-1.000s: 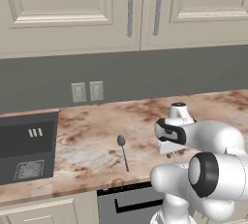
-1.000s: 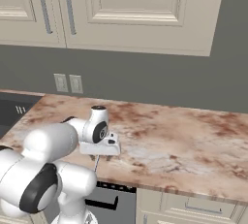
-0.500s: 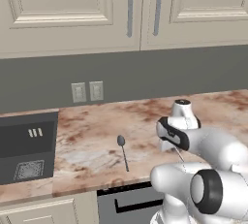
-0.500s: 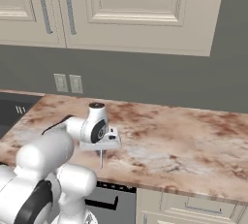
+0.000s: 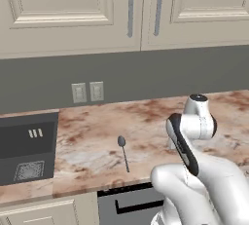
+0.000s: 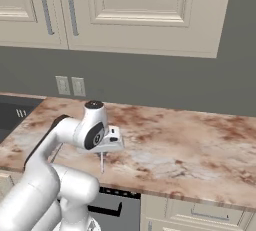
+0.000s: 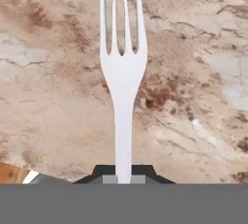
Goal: Take the fork and place it on the left side of the plate. Then take the spoon and place it on the right side of the plate. Make sure they're directly next to the plate.
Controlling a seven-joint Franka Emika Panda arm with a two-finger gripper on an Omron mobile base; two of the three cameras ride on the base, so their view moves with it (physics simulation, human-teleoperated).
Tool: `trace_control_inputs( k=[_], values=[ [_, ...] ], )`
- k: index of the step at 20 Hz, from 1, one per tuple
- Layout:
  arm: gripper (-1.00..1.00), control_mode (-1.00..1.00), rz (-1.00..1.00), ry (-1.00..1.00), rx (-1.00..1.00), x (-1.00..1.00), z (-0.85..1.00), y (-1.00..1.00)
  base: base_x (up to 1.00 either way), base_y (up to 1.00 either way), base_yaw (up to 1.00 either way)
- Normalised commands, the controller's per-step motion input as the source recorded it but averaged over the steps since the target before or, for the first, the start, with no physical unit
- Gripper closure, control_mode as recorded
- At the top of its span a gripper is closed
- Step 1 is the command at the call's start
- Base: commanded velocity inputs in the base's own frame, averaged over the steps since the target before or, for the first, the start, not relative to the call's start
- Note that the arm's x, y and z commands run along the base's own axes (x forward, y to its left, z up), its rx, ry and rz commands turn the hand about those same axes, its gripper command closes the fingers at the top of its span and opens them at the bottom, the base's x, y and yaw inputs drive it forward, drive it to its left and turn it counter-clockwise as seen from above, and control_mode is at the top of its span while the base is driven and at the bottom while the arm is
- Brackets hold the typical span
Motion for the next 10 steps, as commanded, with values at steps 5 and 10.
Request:
trace_control_inputs(
  k=[5,10],
  values=[
    [1.0,-1.0,0.0,-0.1,0.01,-0.75,0.83,-0.23,0.0,0.0,0.0],
    [1.0,-1.0,-0.01,-0.08,0.02,-0.74,0.88,-0.3,0.0,0.0,0.0]
  ],
)
